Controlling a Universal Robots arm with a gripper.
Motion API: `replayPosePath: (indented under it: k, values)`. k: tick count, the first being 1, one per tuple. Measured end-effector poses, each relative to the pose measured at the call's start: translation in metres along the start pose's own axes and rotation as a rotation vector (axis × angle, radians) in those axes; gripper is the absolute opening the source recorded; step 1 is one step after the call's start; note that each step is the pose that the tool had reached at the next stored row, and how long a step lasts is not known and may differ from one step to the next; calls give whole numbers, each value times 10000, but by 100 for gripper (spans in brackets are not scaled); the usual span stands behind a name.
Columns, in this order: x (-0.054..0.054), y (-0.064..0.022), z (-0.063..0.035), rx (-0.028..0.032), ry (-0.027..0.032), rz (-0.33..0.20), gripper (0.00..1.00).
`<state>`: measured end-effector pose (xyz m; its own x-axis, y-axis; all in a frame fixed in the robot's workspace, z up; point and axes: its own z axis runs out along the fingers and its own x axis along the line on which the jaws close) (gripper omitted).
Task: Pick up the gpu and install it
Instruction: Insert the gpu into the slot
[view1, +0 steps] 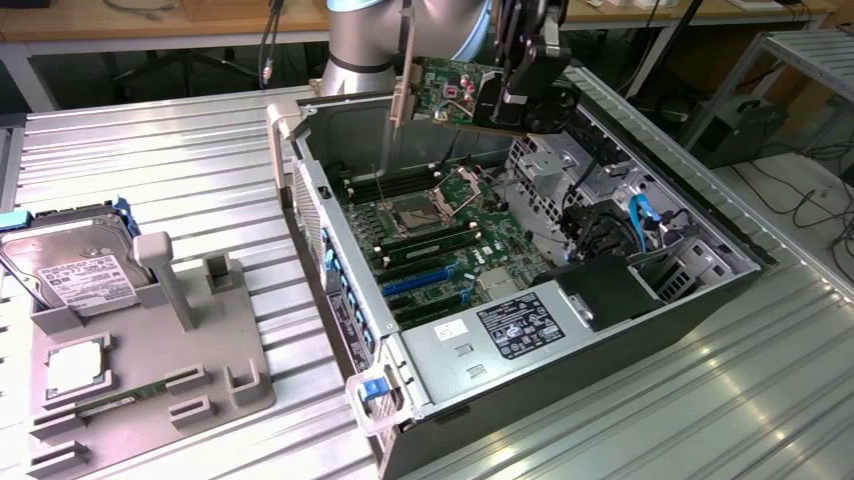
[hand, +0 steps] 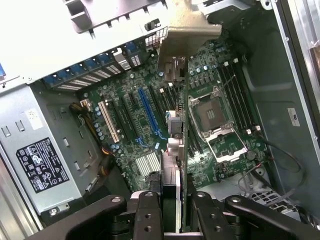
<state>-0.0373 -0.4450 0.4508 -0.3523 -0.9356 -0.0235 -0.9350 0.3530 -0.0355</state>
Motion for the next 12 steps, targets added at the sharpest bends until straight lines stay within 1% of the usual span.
replayPosePath:
  k: [5,12]
  values:
    - [1,0,0,-13,-19,-547,28]
    - [1,0,0,-26,-39,-1117,28]
